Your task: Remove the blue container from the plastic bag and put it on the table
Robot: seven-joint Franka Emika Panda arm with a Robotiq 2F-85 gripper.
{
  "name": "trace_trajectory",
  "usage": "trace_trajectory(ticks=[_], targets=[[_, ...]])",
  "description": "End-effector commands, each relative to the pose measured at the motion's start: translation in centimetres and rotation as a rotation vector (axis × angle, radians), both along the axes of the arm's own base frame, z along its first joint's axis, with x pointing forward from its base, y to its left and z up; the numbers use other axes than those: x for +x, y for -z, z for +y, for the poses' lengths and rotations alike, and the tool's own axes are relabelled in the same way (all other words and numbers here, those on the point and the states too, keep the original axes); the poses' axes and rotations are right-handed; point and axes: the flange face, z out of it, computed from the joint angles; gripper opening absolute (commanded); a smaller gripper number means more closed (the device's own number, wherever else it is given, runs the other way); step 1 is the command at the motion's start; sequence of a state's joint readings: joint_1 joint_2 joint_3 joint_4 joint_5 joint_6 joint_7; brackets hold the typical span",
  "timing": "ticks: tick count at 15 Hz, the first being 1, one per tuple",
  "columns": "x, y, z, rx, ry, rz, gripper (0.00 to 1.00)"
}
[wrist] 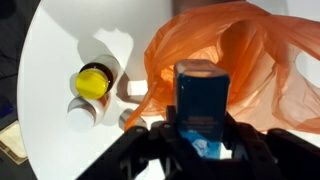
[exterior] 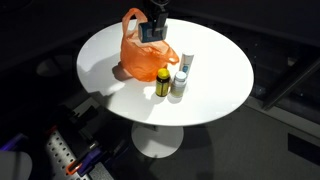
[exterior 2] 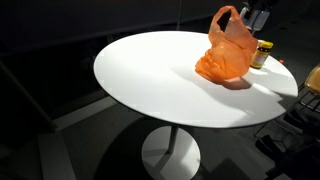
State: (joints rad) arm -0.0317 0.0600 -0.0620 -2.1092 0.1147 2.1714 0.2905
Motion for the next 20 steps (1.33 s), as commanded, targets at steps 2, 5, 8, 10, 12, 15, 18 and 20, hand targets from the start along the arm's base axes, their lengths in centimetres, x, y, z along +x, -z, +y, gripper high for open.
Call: trace_trajectory(ticks=[2,5,8,10,12,15,18,20], targets=[[0.0,0.0,0.0,0.0,0.0,0.001,0.43],[0.2,-0.6,0.8,0.005,-0.02,-0.02,0.18],[0.6,-1.9,3.0,0.005,-0.07,-0.062,0.18],[0.7,-3.1,5.3,0.006,-0.118,-0.103,0.18],[0.6,-4.5,7.8,0.009,-0.18,-0.15,0.18],[0.0,-6.6,11.5,0.011,-0.281,-0.222,0.18],[-0.5,-7.5,14.9,0.042,-0.389,-0.293,0.18],[-0.7,-7.2,17.2,0.076,-0.457,-0.315,0.18]])
